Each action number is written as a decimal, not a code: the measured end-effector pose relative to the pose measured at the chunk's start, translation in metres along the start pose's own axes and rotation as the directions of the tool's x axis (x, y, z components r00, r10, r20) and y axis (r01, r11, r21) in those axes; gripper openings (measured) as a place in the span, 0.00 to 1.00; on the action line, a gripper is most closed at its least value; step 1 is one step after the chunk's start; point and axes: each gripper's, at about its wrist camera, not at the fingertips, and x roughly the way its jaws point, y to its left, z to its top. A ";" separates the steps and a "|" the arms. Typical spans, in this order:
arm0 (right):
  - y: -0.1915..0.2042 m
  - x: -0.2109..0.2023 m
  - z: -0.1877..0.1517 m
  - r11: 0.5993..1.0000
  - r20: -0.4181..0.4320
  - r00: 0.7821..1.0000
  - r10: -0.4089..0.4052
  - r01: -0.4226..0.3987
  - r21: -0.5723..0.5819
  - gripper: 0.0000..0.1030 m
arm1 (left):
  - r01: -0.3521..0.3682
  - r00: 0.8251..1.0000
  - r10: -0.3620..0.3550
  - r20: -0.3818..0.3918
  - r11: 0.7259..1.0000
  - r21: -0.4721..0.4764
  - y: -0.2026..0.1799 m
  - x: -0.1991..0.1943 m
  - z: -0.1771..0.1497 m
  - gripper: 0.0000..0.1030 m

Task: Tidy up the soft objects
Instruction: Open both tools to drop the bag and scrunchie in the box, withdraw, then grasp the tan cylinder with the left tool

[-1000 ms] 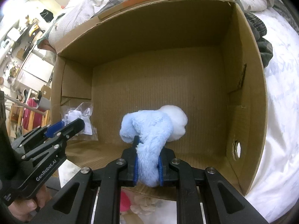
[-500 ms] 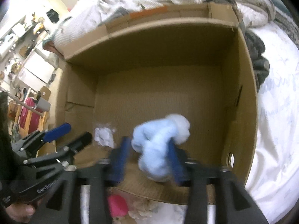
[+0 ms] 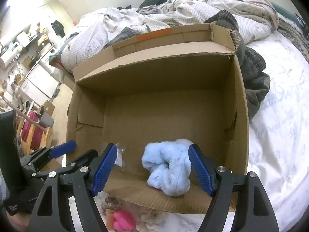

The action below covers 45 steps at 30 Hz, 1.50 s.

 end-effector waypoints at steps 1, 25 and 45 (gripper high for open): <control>0.002 0.001 -0.001 1.000 0.004 1.000 0.001 -0.001 0.000 0.78 | 0.003 1.000 -0.003 0.006 1.000 0.001 0.000 -0.004 -0.001 0.60; 0.011 -0.048 -0.039 1.000 0.035 0.999 0.007 -0.007 0.000 0.78 | -0.037 0.999 0.039 0.034 0.997 -0.065 0.030 -0.060 -0.045 0.60; 0.002 -0.052 -0.098 0.999 -0.065 0.998 0.025 -0.022 0.046 0.78 | -0.045 0.997 0.036 -0.067 0.989 -0.142 0.053 -0.046 -0.088 0.60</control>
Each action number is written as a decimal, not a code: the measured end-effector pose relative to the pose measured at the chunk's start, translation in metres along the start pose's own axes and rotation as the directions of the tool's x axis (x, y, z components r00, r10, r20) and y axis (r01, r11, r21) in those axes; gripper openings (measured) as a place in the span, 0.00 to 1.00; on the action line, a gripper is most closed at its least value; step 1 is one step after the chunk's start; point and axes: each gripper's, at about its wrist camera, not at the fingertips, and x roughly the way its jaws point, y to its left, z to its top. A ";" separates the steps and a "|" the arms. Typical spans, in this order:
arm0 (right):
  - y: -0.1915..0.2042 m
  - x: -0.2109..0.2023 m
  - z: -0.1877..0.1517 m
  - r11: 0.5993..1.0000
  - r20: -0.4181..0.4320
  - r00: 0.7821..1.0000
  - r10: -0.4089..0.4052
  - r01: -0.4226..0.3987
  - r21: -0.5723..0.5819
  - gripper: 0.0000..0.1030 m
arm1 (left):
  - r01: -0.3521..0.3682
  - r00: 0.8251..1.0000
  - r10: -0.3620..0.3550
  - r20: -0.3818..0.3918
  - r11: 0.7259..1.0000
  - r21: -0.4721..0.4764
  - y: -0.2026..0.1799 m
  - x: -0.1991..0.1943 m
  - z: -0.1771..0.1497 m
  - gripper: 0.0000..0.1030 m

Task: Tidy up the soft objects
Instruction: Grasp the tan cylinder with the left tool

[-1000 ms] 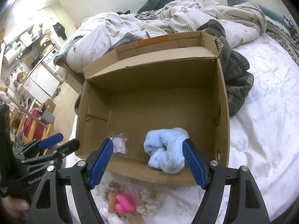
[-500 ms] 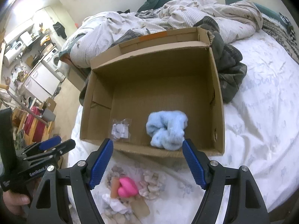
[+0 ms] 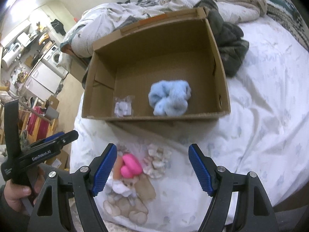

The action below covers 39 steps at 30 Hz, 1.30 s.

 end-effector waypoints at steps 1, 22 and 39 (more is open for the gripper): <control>-0.001 0.002 -0.002 1.000 -0.008 1.000 0.001 -0.001 0.011 0.78 | 0.005 1.000 -0.005 -0.015 1.000 -0.009 0.003 0.003 -0.002 0.60; -0.022 0.038 -0.002 0.990 -0.140 0.990 -0.013 0.032 0.136 0.78 | 0.263 0.916 -0.237 -0.324 0.964 0.037 -0.060 0.066 -0.031 0.27; -0.018 0.047 -0.005 0.993 -0.187 0.982 0.013 0.009 0.115 0.78 | 0.278 0.935 -0.266 -0.236 0.960 0.017 -0.043 0.031 -0.017 0.04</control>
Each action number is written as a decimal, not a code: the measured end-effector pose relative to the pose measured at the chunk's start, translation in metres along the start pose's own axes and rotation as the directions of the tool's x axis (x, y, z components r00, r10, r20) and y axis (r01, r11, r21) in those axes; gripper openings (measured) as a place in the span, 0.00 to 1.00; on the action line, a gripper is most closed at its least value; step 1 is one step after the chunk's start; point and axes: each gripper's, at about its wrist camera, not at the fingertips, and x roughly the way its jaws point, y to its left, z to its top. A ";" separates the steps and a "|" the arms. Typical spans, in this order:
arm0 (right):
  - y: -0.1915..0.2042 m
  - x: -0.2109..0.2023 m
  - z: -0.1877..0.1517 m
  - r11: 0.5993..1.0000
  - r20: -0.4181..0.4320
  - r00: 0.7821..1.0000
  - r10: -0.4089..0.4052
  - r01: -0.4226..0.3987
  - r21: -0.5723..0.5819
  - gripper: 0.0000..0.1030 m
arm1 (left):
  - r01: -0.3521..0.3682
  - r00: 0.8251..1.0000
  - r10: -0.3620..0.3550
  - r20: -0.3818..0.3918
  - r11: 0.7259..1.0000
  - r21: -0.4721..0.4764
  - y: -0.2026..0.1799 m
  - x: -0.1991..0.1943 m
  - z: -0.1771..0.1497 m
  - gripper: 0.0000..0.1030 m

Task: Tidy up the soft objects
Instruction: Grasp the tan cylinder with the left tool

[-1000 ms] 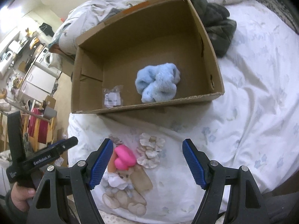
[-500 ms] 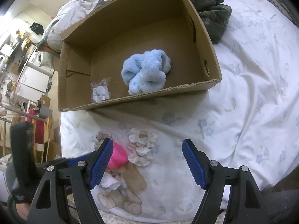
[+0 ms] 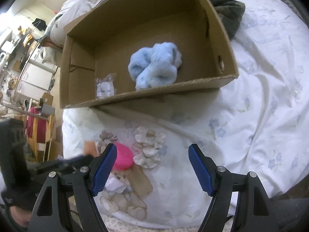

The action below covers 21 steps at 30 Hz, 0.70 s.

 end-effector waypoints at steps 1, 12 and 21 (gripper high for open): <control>0.001 0.003 -0.002 1.000 -0.024 1.000 0.015 -0.015 -0.005 0.78 | -0.013 1.000 0.013 0.011 1.000 -0.001 0.001 -0.003 0.001 0.04; 0.009 0.055 -0.021 0.994 -0.262 0.960 0.100 -0.105 -0.006 0.56 | -0.098 0.994 0.099 0.039 0.995 -0.020 0.012 -0.009 0.005 0.04; 0.030 0.067 -0.037 0.987 -0.306 0.951 0.039 -0.085 -0.137 0.13 | -0.107 0.993 0.109 0.050 0.993 -0.043 0.015 -0.011 0.006 0.04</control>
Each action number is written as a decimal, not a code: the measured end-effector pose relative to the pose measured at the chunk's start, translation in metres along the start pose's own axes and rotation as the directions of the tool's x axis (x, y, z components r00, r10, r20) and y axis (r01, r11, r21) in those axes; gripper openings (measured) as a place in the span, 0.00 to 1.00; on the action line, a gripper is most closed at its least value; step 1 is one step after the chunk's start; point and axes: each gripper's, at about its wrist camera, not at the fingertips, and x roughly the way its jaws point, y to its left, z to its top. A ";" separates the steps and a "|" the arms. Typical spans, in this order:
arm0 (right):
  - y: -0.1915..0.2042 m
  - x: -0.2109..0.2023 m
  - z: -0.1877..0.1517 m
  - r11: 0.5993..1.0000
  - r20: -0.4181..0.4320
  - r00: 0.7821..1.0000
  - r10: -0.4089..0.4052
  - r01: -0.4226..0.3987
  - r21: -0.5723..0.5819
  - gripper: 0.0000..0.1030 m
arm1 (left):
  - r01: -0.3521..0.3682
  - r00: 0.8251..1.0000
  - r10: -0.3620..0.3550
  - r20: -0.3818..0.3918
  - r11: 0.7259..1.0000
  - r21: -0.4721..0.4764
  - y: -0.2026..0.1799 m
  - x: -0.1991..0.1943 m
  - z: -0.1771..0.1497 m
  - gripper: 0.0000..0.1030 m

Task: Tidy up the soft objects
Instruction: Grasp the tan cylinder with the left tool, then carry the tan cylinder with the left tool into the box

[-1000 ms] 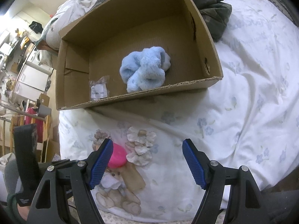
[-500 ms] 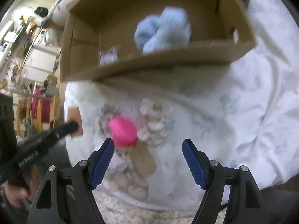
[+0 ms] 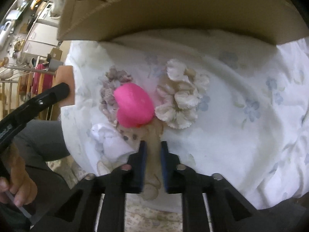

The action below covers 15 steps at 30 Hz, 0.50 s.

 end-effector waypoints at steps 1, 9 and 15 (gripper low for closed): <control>0.001 -0.004 -0.001 1.000 0.017 1.000 -0.003 0.003 -0.006 0.11 | -0.002 1.000 0.002 0.001 1.000 -0.002 0.001 0.000 0.000 0.04; 0.010 -0.039 0.000 0.999 0.147 0.988 0.037 -0.035 -0.014 0.11 | -0.027 0.999 0.027 0.027 1.000 -0.009 0.002 -0.005 -0.001 0.04; 0.018 -0.046 -0.004 0.997 0.147 0.988 0.056 -0.049 -0.052 0.11 | -0.059 0.998 0.059 0.034 0.998 0.007 0.001 -0.003 -0.004 0.04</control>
